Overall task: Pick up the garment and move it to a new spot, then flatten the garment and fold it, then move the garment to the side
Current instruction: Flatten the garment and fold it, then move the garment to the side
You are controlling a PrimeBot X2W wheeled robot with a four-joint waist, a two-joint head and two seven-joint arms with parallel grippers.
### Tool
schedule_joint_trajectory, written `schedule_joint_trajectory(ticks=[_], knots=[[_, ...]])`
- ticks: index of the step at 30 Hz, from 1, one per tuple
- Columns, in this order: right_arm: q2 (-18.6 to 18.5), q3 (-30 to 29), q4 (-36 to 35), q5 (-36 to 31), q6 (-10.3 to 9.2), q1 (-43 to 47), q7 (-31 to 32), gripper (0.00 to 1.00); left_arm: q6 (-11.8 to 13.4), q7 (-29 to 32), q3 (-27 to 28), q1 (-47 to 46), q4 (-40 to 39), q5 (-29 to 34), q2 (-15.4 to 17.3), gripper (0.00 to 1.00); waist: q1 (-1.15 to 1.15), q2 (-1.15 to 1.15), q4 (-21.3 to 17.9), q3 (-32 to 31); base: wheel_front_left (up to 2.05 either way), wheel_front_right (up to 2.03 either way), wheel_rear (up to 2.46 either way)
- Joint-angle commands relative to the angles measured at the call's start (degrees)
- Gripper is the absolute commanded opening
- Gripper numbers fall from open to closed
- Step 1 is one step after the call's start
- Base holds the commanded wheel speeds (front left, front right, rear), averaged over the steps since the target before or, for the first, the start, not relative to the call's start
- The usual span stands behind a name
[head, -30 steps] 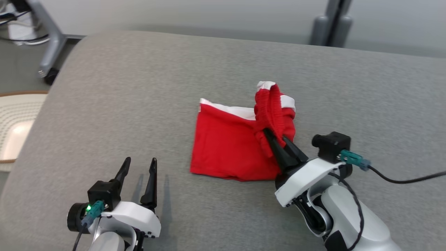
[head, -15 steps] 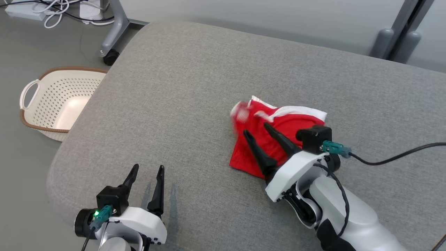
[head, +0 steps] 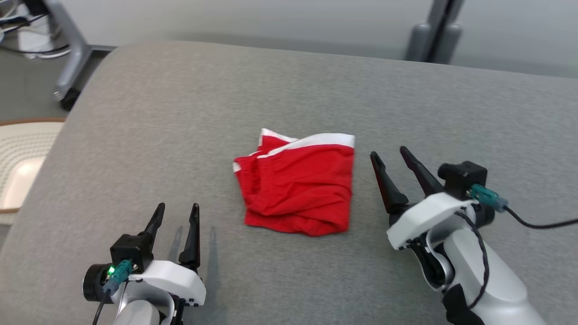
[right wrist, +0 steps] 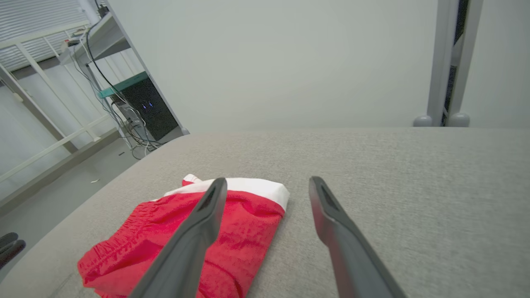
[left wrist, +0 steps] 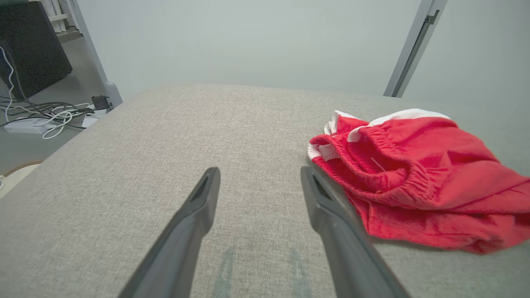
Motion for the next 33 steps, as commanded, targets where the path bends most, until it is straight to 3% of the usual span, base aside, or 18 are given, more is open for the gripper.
schedule_joint_trajectory(ticks=[1, 7, 12, 16, 33], knots=[[-0.3, -1.4, -0.8, -1.6, -0.01, 1.2, -0.3, 1.0, -0.2, -0.2, 0.4, -0.6, -0.1, 0.4, 0.2, 1.0, 0.0, 0.0, -2.8, -0.2, 0.0, 0.0, 0.0], [-0.3, -7.0, -4.7, -10.1, -0.01, 6.6, -0.3, 1.0, -0.4, -0.2, 2.0, -0.9, 0.3, 1.7, 0.3, 1.0, 0.0, 0.0, -6.9, -0.5, 0.0, 0.0, 0.0], [-0.3, -9.9, -6.8, -12.8, -0.01, 10.2, -0.3, 1.0, -0.8, -0.2, 3.6, -0.2, 0.7, 2.7, 0.3, 1.0, 0.0, 0.0, -9.4, -1.4, 0.0, 0.0, 0.0], [-0.3, -12.2, -7.9, -11.5, -0.01, 12.9, -0.3, 1.0, -1.2, -0.2, 4.7, 0.8, 1.4, 3.4, 0.3, 1.0, 0.0, 0.0, -10.7, -2.5, 0.0, 0.0, 0.0], [-0.3, -9.4, -9.0, -8.8, -0.01, 20.9, -0.3, 1.0, -0.9, -0.2, 9.5, 8.8, 1.4, 4.8, 0.2, 1.0, 0.0, 0.0, -13.7, -9.7, 0.0, 0.0, 0.0]])
